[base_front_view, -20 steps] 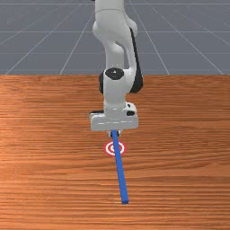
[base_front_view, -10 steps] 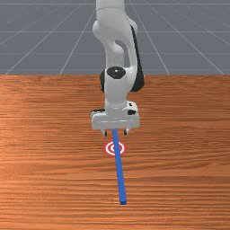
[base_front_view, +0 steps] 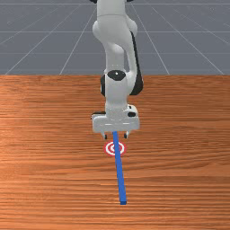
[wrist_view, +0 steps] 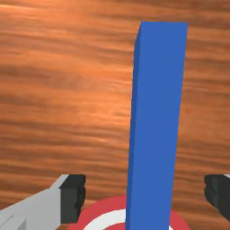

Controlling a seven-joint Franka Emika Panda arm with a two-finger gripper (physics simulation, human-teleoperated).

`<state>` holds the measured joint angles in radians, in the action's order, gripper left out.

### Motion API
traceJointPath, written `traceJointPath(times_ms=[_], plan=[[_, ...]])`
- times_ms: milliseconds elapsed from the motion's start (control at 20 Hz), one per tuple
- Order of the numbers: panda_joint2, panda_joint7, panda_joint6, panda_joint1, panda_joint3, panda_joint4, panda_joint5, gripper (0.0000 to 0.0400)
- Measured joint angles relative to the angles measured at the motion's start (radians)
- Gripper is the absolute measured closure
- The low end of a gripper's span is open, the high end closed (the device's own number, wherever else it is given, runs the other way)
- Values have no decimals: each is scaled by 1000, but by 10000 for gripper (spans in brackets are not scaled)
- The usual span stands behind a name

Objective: Pull the pivot to the target area

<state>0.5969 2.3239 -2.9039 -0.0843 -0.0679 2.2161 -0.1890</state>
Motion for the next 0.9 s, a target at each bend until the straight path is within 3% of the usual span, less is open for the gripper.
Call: traceJointPath(times_ms=[50,100,150,200,250,400,450,650,700,800,900], plan=[[5,41,42,-51,-52,-16,30,15],[2,24,43,-19,-21,-15,11,19],[0,26,44,-13,-16,-15,3,141],[1,16,64,-7,-16,-21,8,231],[-1,20,46,-6,-15,-15,3,294],[-5,-19,51,33,21,-15,-15,305],[-4,-5,48,7,-4,-14,7,305],[-4,6,48,-14,-3,-13,12,305],[-4,0,50,11,29,-15,-18,305],[-4,8,49,3,31,-15,-19,305],[-3,26,49,-35,3,-15,9,304]])
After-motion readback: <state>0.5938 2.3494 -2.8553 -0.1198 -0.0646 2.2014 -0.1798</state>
